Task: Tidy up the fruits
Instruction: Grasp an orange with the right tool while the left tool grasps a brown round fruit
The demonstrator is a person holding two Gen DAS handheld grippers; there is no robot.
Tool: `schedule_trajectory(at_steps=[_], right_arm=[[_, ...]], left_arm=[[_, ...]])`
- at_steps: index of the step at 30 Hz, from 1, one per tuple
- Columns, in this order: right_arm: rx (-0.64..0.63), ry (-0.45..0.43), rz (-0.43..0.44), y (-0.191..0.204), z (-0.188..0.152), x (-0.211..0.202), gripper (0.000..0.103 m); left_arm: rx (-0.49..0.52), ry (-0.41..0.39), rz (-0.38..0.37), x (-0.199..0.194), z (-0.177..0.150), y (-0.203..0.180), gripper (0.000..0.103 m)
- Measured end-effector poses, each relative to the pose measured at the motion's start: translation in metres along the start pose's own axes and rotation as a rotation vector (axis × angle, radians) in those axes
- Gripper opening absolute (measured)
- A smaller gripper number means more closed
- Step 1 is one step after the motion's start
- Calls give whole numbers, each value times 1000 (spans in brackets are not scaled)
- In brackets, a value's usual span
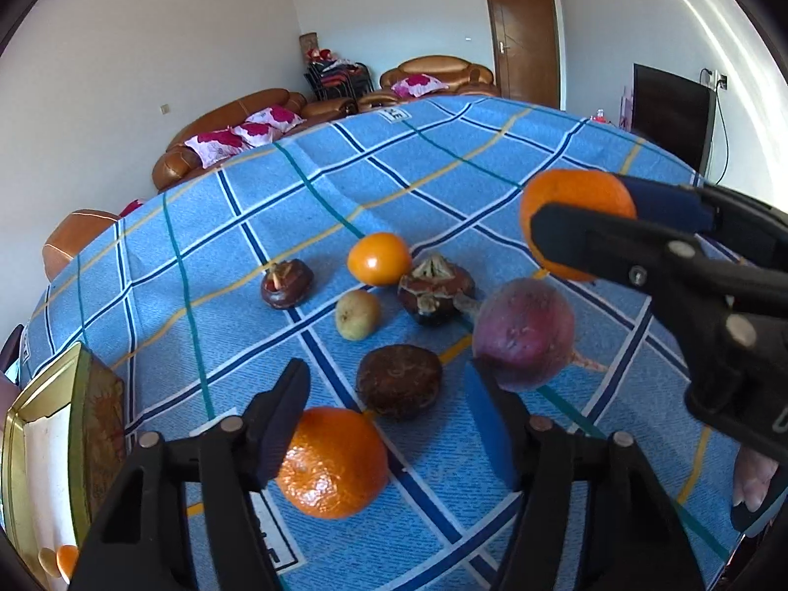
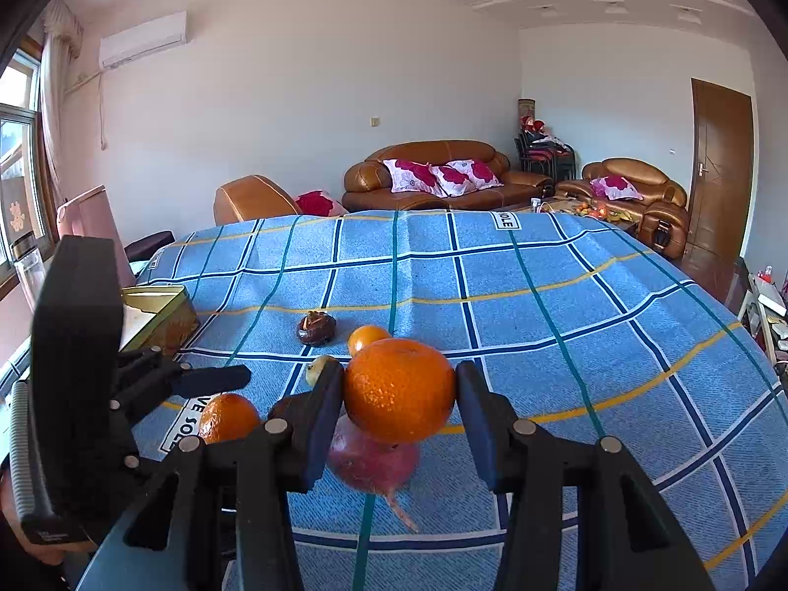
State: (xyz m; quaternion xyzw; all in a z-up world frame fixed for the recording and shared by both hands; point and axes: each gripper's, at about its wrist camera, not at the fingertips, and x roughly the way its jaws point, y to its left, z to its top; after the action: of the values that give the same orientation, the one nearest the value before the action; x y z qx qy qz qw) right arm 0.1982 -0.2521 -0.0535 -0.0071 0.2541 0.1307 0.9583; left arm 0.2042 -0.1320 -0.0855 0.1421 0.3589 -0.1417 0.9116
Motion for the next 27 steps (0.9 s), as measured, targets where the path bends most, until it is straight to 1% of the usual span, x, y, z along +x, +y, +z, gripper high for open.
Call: schedule_trajectory(at_steps=[4, 5, 7, 9, 11, 13, 15, 18, 19, 22, 25, 27], right_arm=[[-12, 9, 3, 8, -4, 7, 49], [-13, -3, 3, 8, -4, 5, 49], [-10, -10, 7, 7, -5, 3, 49], [-9, -2, 12, 7, -5, 4, 49], [-21, -7, 5, 9, -5, 3, 49], [-38, -10, -7, 13, -5, 3, 49], [-40, -17, -10, 13, -5, 1, 49], [-23, -17, -5, 10, -5, 1, 49], [-20, -18, -3, 9, -5, 1, 49], [-20, -26, -3, 9, -5, -1, 49], [-14, -29, 0, 8, -5, -2, 49], [-11, -38, 0, 8, -5, -3, 49]], left_arm=[[19, 18, 5, 9, 4, 0, 60], [25, 18, 5, 9, 4, 0, 58], [35, 10, 14, 7, 4, -1, 45], [35, 4, -1, 6, 4, 0, 40], [35, 6, -1, 7, 5, 1, 40], [41, 17, 13, 11, 7, 1, 47], [72, 38, 7, 16, 10, -1, 50], [110, 71, -1, 22, 14, -2, 47], [118, 76, -2, 23, 14, -3, 43], [135, 77, 1, 22, 14, -4, 42], [124, 65, -7, 20, 12, -1, 42], [91, 46, -31, 16, 11, 5, 42]])
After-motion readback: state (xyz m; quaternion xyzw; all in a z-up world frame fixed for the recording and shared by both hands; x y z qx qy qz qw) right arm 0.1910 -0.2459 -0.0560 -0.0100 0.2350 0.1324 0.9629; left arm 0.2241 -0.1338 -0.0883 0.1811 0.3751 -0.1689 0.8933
